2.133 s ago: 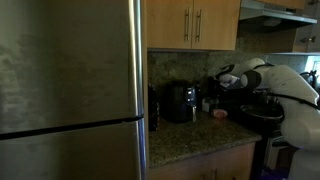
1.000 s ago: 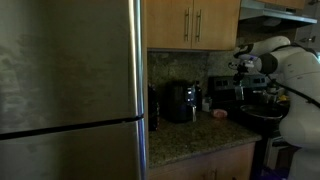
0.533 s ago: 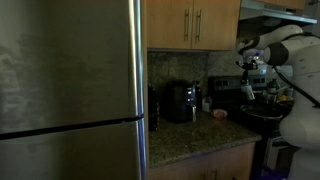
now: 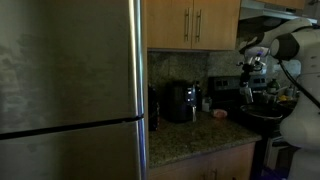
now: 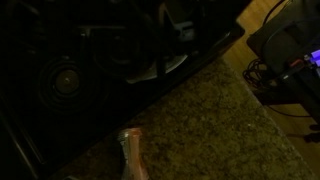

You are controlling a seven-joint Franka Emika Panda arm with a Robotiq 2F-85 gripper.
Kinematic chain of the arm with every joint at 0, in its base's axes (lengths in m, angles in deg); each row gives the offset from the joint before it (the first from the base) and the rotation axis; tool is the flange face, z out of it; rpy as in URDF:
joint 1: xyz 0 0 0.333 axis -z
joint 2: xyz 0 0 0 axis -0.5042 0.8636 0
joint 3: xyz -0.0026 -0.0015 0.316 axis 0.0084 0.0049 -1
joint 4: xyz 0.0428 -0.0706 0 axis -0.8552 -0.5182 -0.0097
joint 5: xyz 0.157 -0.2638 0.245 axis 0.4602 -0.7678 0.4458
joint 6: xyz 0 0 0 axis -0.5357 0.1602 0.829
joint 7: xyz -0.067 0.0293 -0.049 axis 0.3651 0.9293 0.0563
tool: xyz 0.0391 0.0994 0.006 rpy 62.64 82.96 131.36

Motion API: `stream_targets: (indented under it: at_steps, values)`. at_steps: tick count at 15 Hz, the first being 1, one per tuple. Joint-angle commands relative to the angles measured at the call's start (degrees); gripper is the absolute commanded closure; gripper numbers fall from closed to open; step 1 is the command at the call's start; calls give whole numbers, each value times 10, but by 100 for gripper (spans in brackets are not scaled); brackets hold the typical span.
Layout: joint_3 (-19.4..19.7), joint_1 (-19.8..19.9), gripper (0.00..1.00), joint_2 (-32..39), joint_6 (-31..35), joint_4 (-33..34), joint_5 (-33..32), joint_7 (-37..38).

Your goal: Move the spice bottle to the left

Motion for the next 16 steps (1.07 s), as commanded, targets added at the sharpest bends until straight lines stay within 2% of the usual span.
stream_targets:
  at_steps: [1,8,12,13,14,16]
  values:
    - [7,-13,67,11,-21,4,-1,-16]
    - [-23,-72,67,-50,-48,-86,-3,-152]
    - [-42,-106,67,-101,-32,-162,0,-232]
    - [-34,-103,67,-57,-41,-106,-2,-189]
    - [-36,-108,42,-64,-41,-116,-3,-190]
    - [-36,-109,42,-62,-40,-113,-3,-186]
